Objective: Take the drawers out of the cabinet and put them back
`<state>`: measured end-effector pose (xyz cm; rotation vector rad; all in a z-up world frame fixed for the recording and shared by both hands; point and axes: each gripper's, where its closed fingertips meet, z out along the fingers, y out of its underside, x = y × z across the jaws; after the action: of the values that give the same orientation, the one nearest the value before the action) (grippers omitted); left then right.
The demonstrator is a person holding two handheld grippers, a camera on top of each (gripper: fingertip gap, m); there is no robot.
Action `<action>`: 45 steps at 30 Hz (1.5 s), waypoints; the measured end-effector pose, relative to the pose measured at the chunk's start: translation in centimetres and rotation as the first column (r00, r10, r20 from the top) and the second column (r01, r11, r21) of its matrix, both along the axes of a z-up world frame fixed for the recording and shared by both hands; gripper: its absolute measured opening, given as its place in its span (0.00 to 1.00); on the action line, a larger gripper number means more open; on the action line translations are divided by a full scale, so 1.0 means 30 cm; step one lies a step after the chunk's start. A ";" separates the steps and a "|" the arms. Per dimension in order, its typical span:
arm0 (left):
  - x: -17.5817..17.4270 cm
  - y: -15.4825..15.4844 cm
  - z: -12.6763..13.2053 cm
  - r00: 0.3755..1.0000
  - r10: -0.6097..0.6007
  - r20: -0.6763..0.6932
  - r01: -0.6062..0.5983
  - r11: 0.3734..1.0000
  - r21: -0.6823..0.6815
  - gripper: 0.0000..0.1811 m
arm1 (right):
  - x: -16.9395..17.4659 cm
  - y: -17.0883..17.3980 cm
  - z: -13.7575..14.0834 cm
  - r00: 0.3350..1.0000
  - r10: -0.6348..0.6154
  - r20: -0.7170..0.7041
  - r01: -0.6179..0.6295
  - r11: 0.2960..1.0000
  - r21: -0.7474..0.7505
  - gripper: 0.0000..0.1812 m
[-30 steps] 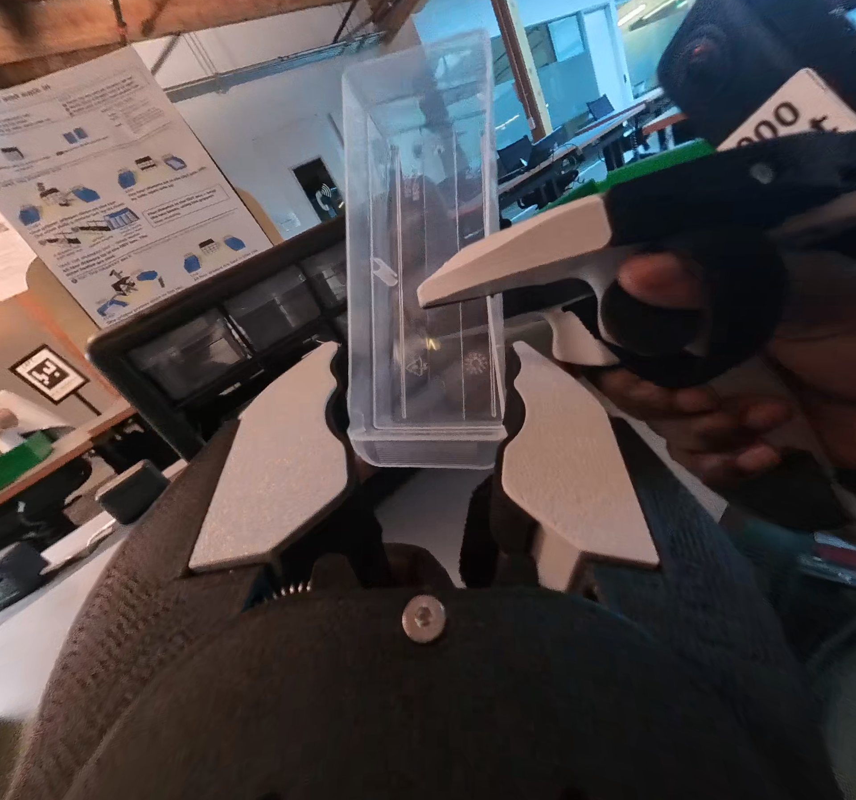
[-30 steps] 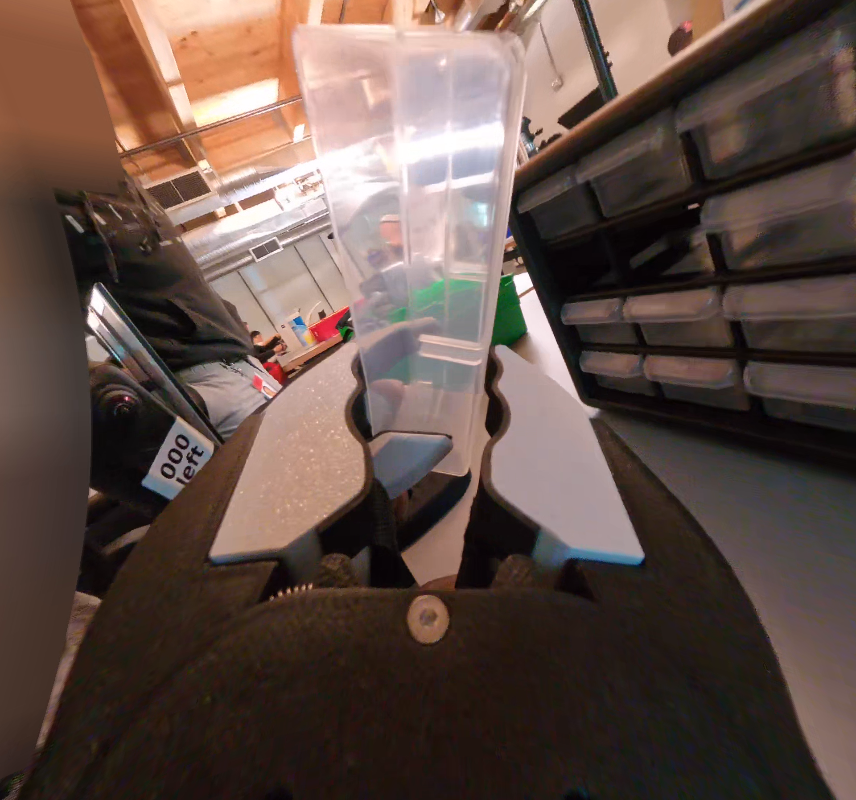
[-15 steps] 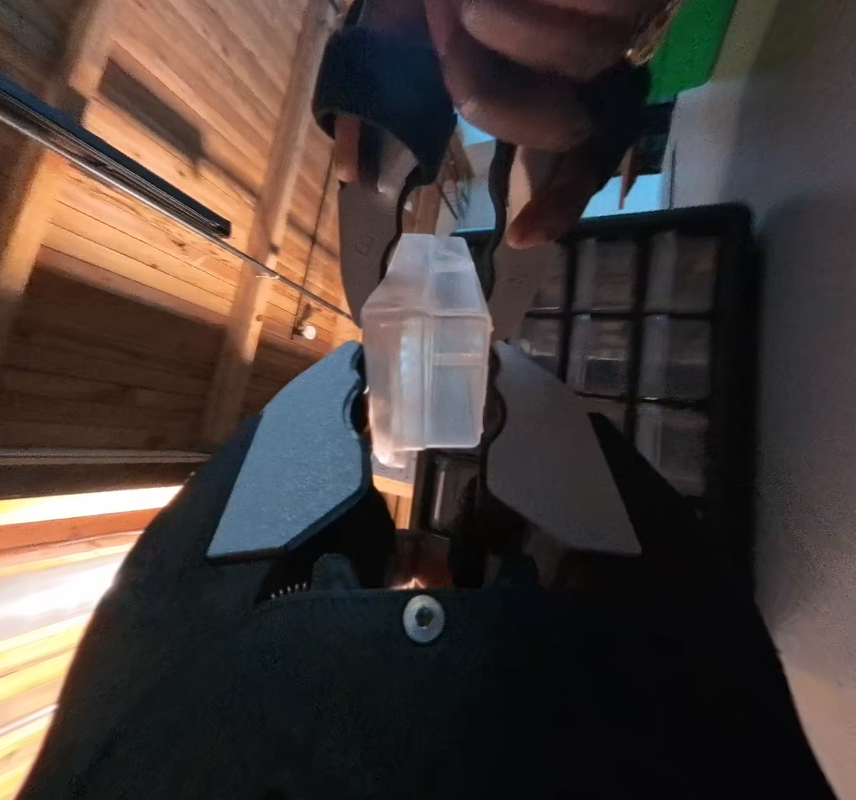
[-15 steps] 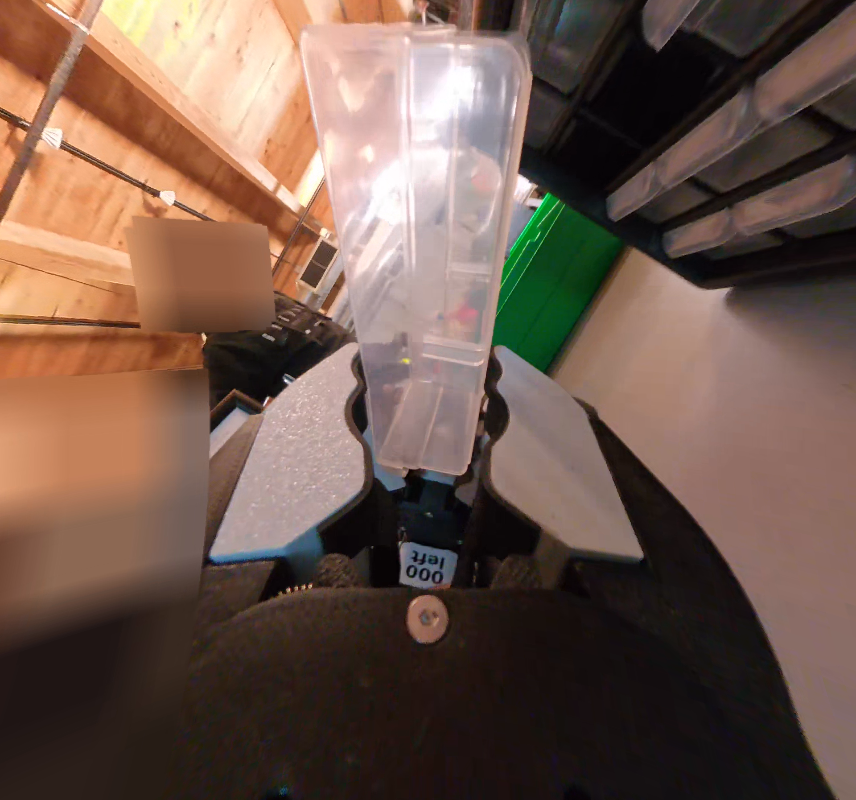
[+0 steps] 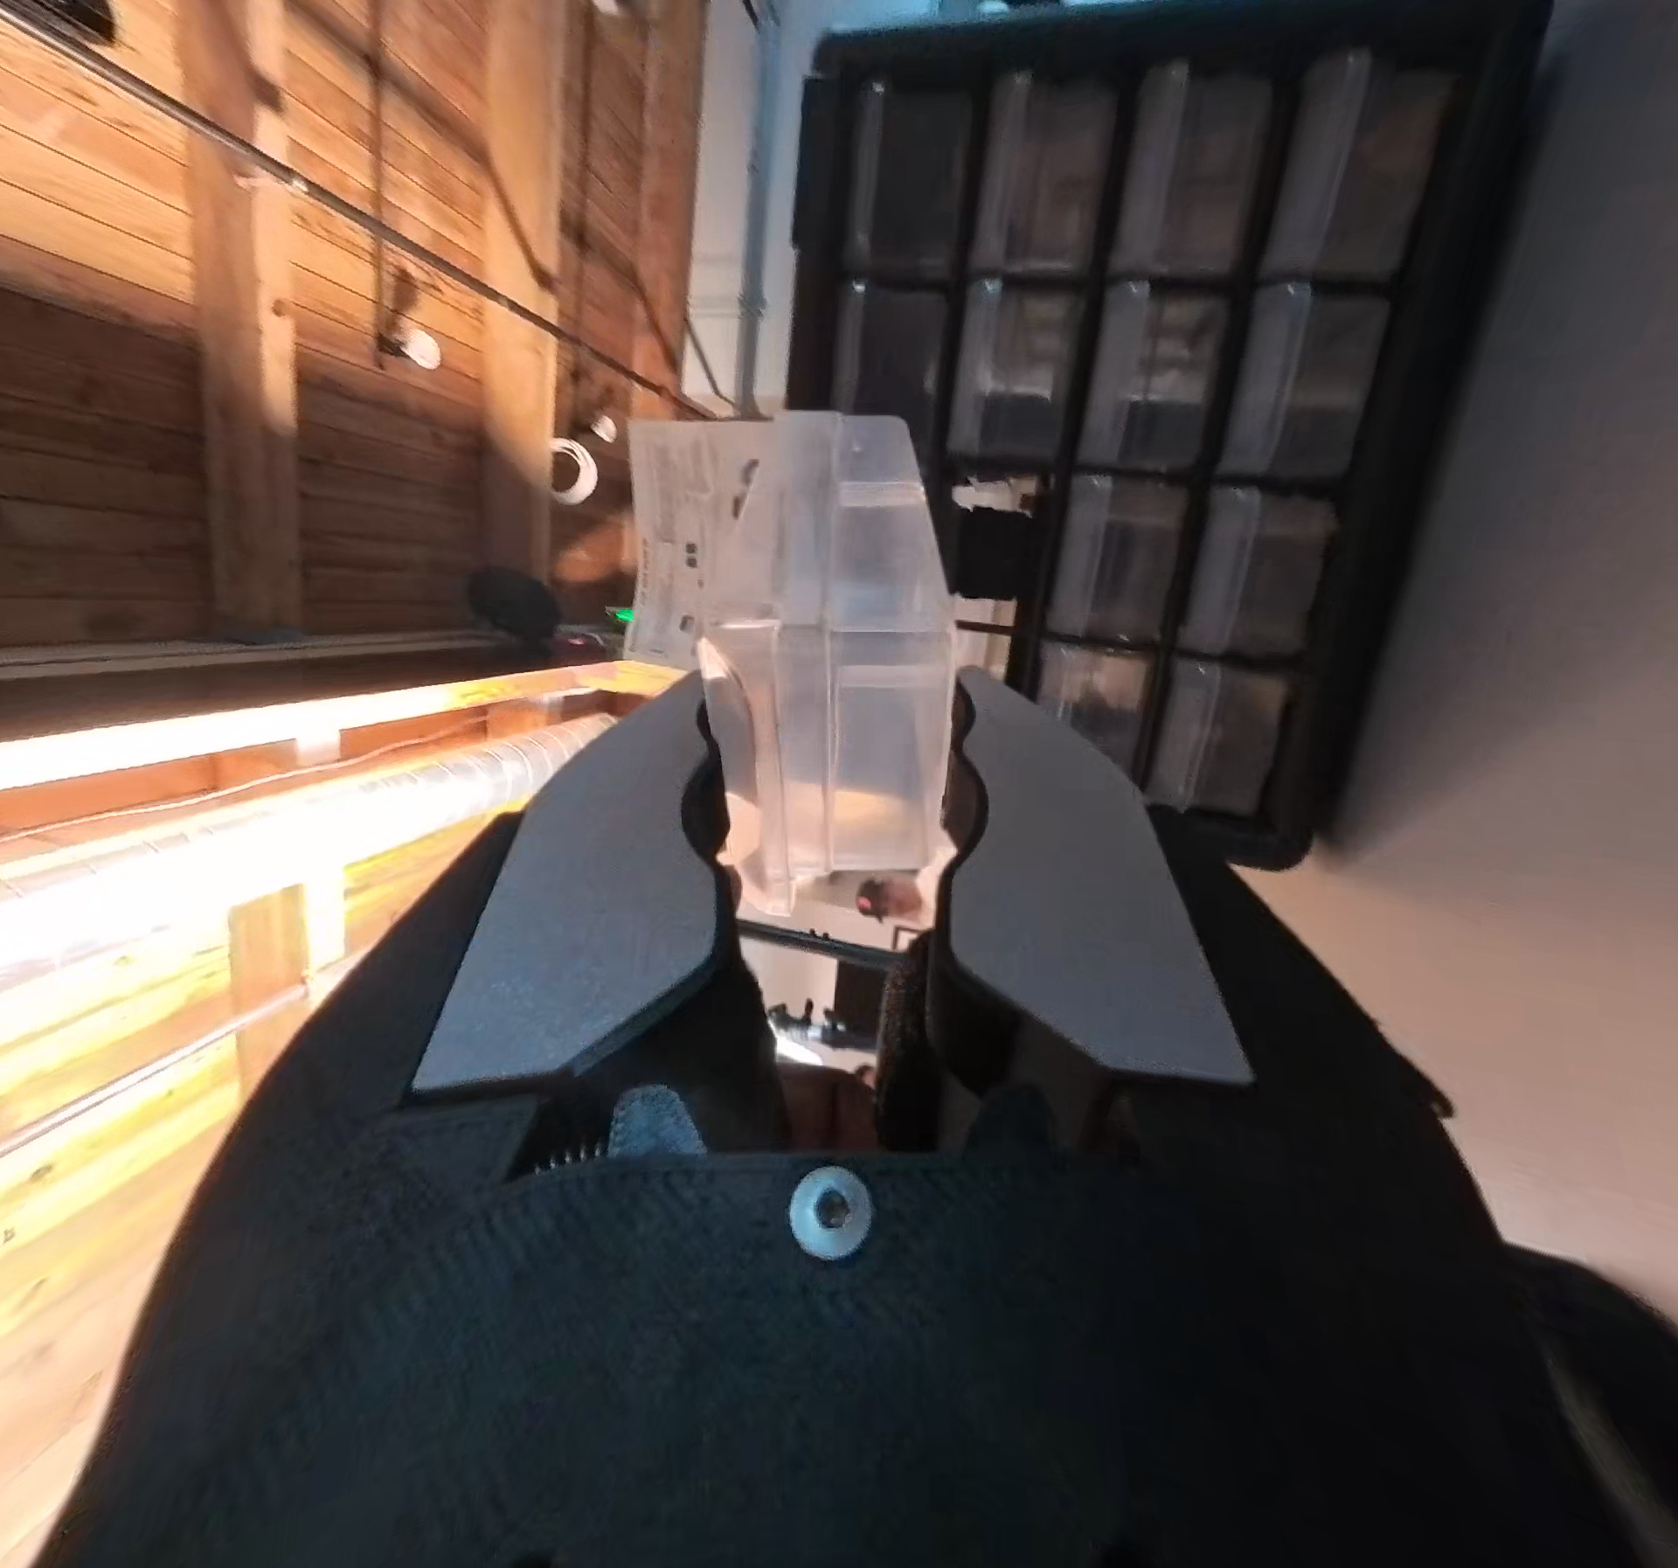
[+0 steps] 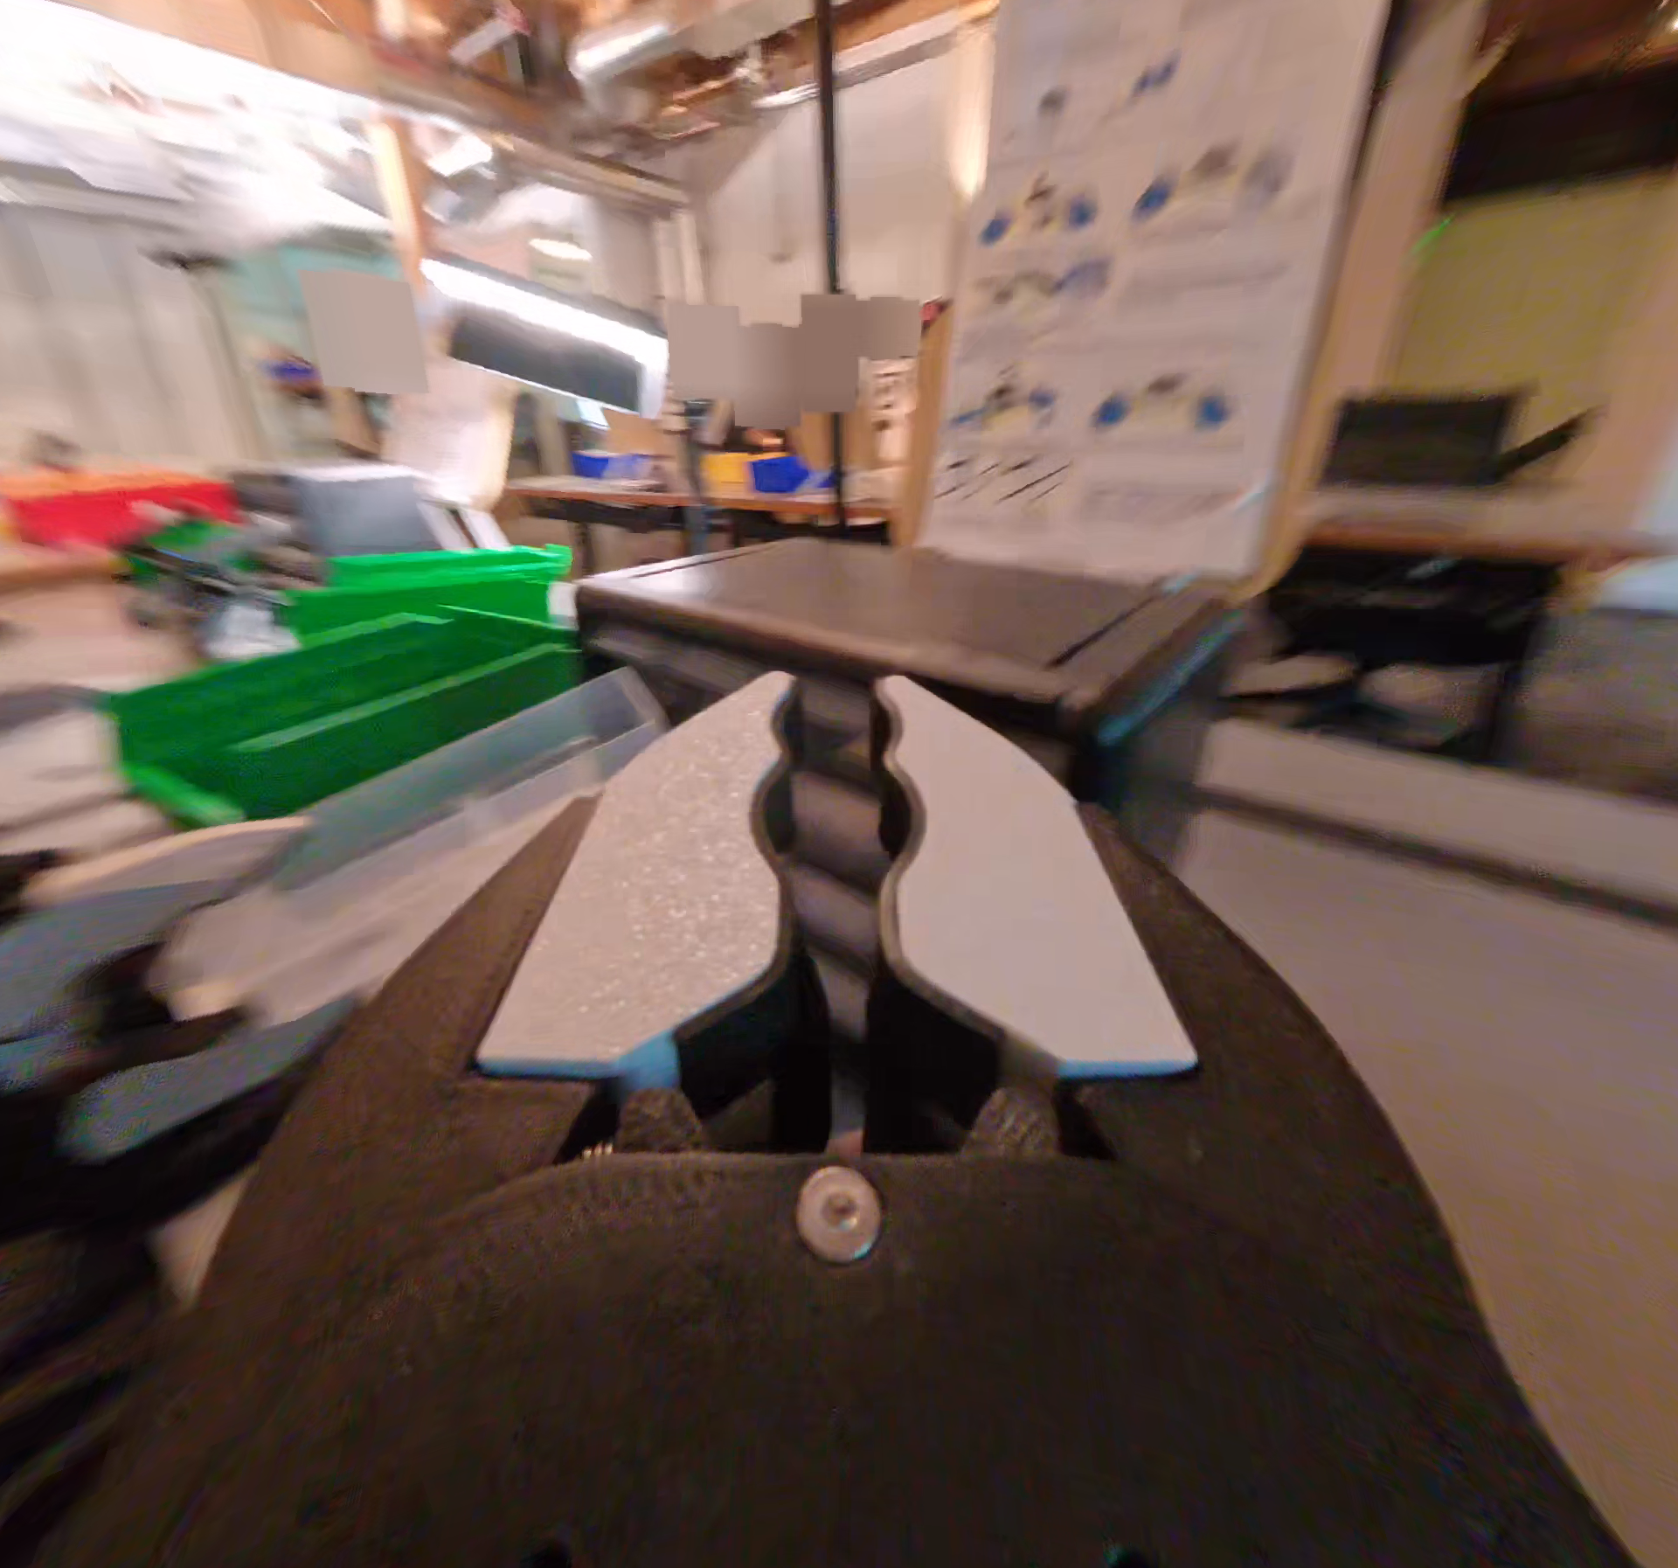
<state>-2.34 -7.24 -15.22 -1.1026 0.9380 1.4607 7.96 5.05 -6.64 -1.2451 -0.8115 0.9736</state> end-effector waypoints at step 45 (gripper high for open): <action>-0.079 0.291 -0.060 0.907 0.422 0.008 -0.406 0.876 -0.260 0.25 | -0.116 0.327 -0.062 0.892 -0.197 0.407 0.161 0.980 0.120 0.00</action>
<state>-4.71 1.49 -17.02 -1.6086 0.8938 1.6649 4.49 14.87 -8.49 -1.4509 -1.0361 0.5203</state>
